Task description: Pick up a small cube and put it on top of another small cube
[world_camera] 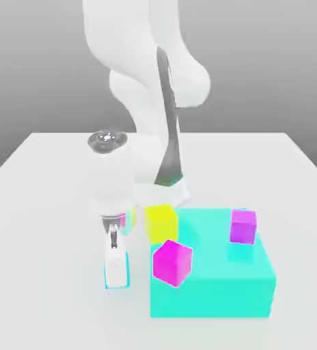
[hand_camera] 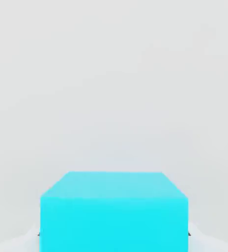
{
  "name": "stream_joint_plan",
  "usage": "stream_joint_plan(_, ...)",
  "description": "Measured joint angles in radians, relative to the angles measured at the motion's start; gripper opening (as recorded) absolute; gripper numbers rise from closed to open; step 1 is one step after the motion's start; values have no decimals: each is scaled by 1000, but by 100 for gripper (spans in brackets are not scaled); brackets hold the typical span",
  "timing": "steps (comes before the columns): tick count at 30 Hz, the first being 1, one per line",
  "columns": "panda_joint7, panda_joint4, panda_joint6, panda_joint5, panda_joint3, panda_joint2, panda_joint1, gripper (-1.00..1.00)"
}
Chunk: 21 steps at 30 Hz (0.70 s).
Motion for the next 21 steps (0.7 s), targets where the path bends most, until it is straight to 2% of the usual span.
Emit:
stream_joint_plan(5,-51,-24,-119,74,70,-145,-50,-100)
stream_joint_plan(9,-108,-37,-225,121,81,-271,-43,-100)
stream_joint_plan(15,-154,77,-469,44,177,-458,55,-100)
stream_joint_plan(21,-125,95,-646,159,269,-600,220,-100)
